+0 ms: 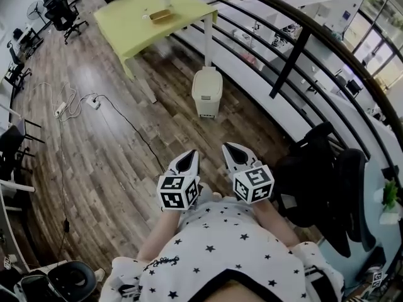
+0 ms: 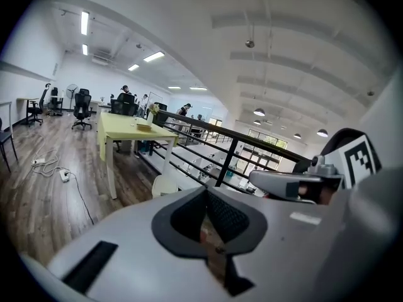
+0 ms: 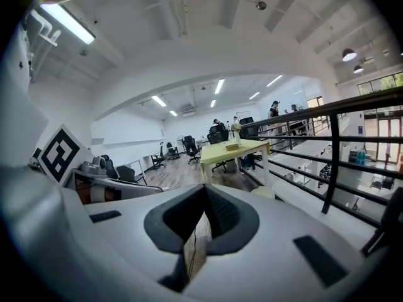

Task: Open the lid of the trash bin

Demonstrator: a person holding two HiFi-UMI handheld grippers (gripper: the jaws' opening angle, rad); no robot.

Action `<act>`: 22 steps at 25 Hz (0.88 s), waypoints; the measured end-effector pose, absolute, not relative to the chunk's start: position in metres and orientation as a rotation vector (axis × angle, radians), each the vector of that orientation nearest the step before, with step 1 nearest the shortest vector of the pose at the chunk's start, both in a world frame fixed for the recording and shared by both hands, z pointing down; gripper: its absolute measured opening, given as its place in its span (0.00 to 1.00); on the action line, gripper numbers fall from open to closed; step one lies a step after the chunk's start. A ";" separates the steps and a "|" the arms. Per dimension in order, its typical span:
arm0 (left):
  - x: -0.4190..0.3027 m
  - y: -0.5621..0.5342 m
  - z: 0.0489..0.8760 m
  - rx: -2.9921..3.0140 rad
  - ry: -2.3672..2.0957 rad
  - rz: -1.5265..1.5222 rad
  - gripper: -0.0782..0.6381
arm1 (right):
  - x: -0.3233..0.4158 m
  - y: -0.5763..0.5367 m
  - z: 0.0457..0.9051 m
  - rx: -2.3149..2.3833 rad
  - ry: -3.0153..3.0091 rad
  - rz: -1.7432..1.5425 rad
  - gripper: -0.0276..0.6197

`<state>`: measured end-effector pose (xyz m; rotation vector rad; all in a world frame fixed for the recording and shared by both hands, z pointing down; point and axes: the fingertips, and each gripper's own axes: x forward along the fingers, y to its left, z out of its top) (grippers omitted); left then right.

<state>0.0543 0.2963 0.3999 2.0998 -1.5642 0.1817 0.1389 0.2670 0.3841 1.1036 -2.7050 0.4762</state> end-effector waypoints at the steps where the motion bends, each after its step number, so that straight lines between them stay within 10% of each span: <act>1: 0.056 0.296 0.401 2.098 -1.559 0.180 0.13 | 0.142 0.266 0.386 1.112 -2.700 0.491 0.03; 22: 0.059 0.250 0.423 2.068 -1.488 0.210 0.13 | 0.146 0.216 0.406 1.127 -2.668 0.570 0.03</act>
